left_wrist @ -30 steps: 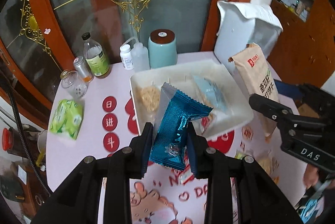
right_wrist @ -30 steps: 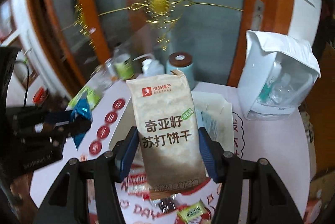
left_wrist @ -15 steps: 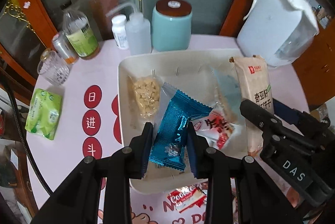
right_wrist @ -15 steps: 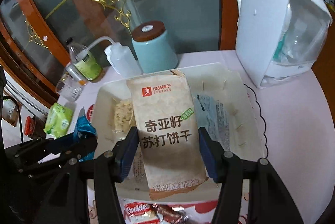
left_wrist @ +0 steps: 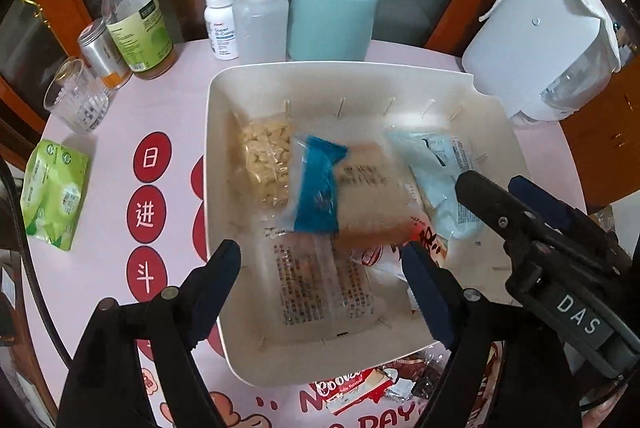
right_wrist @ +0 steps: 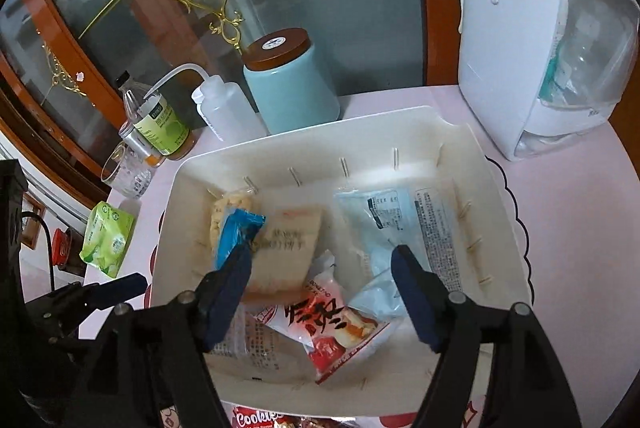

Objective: Organize snacks
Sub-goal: 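Withdraw both tools from the tray back over the loose snacks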

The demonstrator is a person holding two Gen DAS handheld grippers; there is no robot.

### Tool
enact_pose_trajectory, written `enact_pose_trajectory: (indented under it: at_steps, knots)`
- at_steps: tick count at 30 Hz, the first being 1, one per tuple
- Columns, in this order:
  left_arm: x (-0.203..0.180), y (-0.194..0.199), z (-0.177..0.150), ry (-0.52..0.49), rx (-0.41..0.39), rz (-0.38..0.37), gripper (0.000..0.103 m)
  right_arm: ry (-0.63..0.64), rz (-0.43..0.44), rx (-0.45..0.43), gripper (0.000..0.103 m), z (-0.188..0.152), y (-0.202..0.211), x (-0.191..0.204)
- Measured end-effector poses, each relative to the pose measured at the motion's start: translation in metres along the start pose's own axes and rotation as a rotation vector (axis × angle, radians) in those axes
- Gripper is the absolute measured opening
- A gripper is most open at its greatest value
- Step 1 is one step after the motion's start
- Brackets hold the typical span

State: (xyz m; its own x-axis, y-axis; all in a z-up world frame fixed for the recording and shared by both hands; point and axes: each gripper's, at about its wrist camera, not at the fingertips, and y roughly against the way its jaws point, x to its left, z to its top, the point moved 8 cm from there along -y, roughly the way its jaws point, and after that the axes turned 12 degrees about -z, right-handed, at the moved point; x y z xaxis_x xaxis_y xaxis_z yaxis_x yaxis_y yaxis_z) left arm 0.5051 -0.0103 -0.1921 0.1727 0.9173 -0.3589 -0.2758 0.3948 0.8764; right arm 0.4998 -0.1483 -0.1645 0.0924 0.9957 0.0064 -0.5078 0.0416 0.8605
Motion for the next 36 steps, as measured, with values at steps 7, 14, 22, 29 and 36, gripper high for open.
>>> enact_pose_trajectory:
  at_steps: [7,14,22,29,36]
  knots:
    - [-0.003,0.019,-0.012,-0.004,-0.021,-0.009,0.082,0.012,0.001,-0.009,0.073,-0.008,0.015,-0.005]
    - [-0.015,0.050,-0.027,-0.036,-0.047,-0.018,0.082,0.024,-0.003,-0.023,0.073,-0.016,0.046,-0.014]
    - [-0.042,0.098,-0.044,-0.086,-0.094,-0.064,0.082,0.038,-0.035,-0.069,0.073,-0.029,0.102,-0.027]
    - [-0.076,0.130,-0.074,-0.141,-0.105,-0.138,0.082,0.060,-0.068,-0.116,0.073,-0.056,0.160,-0.040]
    - [-0.112,0.156,-0.113,-0.215,-0.098,-0.203,0.083,0.085,-0.135,-0.164,0.073,-0.095,0.221,-0.058]
